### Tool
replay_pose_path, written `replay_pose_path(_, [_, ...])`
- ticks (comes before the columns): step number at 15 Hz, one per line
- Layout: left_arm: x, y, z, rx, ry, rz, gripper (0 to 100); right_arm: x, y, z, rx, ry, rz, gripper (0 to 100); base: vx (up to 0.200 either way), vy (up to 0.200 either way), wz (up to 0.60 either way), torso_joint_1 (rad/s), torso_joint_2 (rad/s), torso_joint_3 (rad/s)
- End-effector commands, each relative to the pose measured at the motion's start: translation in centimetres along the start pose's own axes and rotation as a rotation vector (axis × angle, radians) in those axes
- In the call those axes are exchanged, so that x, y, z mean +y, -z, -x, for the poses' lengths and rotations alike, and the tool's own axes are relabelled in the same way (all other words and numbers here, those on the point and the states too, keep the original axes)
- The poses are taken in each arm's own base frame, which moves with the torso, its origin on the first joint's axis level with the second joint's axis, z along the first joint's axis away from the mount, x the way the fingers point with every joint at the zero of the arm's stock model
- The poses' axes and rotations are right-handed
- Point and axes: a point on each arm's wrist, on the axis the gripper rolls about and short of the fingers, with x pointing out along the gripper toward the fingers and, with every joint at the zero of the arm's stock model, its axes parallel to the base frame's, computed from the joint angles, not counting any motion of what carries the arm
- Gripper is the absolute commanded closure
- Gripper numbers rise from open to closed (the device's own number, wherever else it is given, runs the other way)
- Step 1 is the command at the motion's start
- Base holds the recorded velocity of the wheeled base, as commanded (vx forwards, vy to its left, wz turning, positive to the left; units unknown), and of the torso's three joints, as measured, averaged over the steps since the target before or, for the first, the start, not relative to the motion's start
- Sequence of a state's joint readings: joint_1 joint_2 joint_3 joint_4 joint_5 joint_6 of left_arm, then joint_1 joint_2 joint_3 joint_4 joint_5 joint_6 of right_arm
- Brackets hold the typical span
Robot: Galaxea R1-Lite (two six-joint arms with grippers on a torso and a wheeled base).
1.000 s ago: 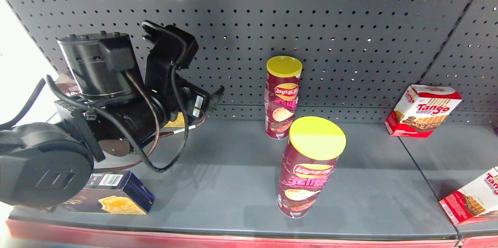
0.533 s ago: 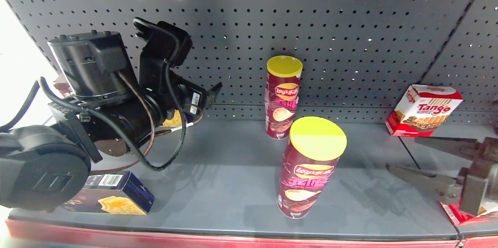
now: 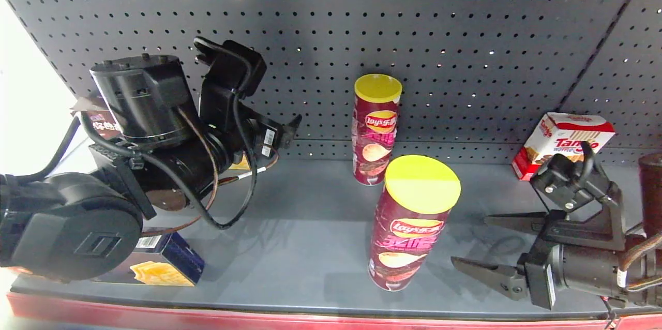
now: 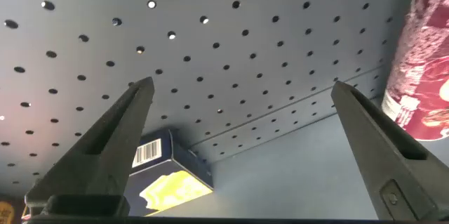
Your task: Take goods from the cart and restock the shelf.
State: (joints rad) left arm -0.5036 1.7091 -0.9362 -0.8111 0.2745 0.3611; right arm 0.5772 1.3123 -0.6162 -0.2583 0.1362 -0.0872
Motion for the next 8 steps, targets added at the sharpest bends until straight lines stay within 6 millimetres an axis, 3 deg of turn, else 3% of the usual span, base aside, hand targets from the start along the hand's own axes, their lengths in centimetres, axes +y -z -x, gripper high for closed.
replay_pose_path(1, [-0.1, 0.2, -0.2, 0.005, 0.003, -0.001, 0, 0.1, 0.4, -0.9, 0.035, -0.014, 0.0, 0, 0.0, 0.0, 0.0, 0.0, 0.0, 0.0])
replay_pose_path(8, [0.0, 0.1, -0.3, 0.0, -0.004, -0.001, 0, -0.2, 0.1, -3.0, 0.054, -0.013, -0.003, 0, 0.0, 0.0, 0.0, 0.0, 0.0, 0.0])
